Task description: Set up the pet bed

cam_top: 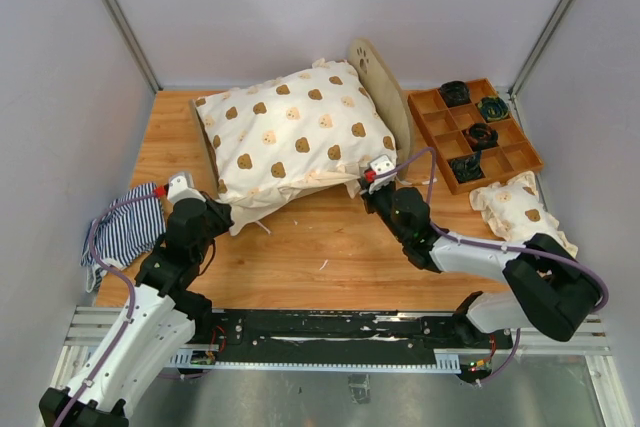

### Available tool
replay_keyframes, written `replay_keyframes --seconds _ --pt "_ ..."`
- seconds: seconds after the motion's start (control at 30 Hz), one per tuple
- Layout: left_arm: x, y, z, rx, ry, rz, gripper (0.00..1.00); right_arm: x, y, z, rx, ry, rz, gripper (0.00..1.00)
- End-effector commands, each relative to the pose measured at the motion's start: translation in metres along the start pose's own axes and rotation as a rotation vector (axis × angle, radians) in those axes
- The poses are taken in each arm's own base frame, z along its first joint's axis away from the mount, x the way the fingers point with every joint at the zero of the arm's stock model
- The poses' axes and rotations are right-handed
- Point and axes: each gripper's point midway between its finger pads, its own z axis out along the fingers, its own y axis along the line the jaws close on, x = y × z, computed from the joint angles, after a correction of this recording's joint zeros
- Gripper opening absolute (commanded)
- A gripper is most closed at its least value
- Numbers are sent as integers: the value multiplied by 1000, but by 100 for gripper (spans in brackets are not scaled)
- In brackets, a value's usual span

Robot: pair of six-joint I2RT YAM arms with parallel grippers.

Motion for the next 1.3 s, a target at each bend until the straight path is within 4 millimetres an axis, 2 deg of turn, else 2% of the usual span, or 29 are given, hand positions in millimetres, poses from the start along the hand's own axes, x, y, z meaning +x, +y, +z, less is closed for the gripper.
replay_keyframes --seconds 0.0,0.13,0.23,0.33,0.43,0.5,0.63,0.73,0.8,0.97,1.1,1.2,1.27 --pt "-22 11 -3 -74 -88 4 0 -9 -19 -2 80 -38 51 0" --pt "-22 13 -3 -81 -95 -1 0 -10 -31 -5 133 -48 54 0" --pt "-23 14 -3 -81 -101 -4 0 -18 -31 -6 128 -68 62 0" --pt "-23 14 -3 -84 -98 -5 0 -24 -24 -2 88 -70 70 0" --pt "-23 14 -4 -86 -100 -11 0 -17 -12 6 34 -33 81 1" --pt "-23 13 -5 -78 -97 -16 2 -7 -3 7 -2 16 102 9" --pt "-26 13 -7 -88 -101 -30 26 3 8 0 -56 68 159 33" --pt "-31 9 -10 -77 -108 -56 39 3 24 -7 -130 97 214 44" --pt "-37 0 -13 -39 -115 -76 47 -1 35 -11 -178 92 223 45" --pt "-61 -20 -25 34 -159 -68 55 -19 51 -11 -211 62 220 45" --pt "-74 -21 -29 20 -187 -55 59 -28 63 -7 -195 53 193 45" --pt "-77 -22 -28 24 -199 -12 61 -39 83 -8 -218 2 175 45" --pt "-80 -25 -28 34 -202 19 67 -49 101 -7 -257 -38 156 44"
